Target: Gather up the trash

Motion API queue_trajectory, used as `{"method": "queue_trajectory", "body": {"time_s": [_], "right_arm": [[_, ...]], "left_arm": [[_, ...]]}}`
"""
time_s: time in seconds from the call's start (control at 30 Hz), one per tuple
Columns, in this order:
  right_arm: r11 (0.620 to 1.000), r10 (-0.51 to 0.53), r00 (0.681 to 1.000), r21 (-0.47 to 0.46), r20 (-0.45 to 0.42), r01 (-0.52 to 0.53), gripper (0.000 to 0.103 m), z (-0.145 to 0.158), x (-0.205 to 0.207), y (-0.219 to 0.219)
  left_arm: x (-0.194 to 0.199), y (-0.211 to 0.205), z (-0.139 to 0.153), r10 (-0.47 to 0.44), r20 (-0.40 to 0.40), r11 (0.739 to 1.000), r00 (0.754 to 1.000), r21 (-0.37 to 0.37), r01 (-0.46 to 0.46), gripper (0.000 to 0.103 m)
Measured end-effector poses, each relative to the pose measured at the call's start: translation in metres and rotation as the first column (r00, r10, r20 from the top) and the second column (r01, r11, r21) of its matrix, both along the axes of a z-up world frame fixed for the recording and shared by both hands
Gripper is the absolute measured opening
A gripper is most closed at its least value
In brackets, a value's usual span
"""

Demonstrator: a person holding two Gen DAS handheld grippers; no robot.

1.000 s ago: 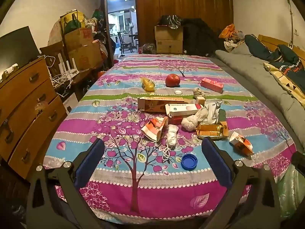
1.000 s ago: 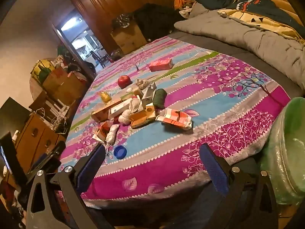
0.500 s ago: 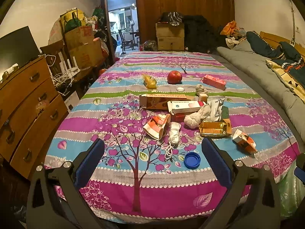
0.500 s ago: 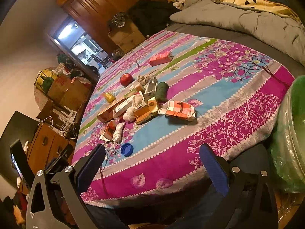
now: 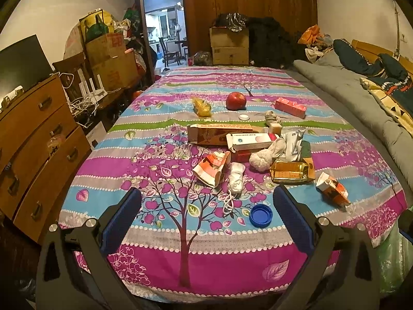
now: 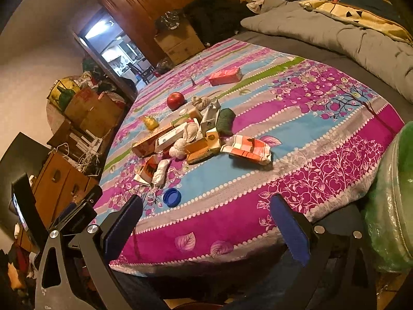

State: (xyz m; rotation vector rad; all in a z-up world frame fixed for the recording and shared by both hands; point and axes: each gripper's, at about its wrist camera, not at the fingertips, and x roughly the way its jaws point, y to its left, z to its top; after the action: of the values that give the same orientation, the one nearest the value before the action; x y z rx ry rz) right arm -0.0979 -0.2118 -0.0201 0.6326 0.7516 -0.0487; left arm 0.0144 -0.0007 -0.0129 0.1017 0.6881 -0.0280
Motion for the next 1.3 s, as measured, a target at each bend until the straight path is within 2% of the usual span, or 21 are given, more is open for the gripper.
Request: {"method": "queue_trajectory", "body": {"time_s": [0.4, 0.5, 0.7, 1.0, 1.3], "right_arm": [[0.995, 0.076, 0.997, -0.061, -0.008, -0.076, 0.098, 0.004, 0.012, 0.016], [0.992, 0.083, 0.997, -0.100, -0.002, -0.083, 0.098, 0.008, 0.015, 0.018], [0.966, 0.101, 0.995, -0.241, 0.013, -0.095, 0.098, 0.019, 0.029, 0.026], [0.952, 0.124, 0.992, -0.283, 0.006, -0.117, 0.098, 0.023, 0.058, 0.034], [0.939, 0.162, 0.986, -0.303, -0.030, -0.163, 0.098, 0.012, 0.076, 0.049]], "left_arm": [[0.010, 0.007, -0.007, 0.045, -0.034, 0.999, 0.998, 0.010, -0.044, 0.098], [0.014, 0.012, -0.005, 0.066, -0.026, 0.998, 0.997, 0.015, -0.066, 0.098], [0.024, 0.024, -0.003, 0.101, -0.020, 0.994, 0.995, 0.048, -0.100, 0.098], [0.037, 0.040, -0.007, 0.140, -0.047, 0.988, 0.989, 0.070, -0.137, 0.098], [0.047, 0.047, -0.010, 0.157, -0.048, 0.984, 0.986, 0.093, -0.152, 0.098]]}}
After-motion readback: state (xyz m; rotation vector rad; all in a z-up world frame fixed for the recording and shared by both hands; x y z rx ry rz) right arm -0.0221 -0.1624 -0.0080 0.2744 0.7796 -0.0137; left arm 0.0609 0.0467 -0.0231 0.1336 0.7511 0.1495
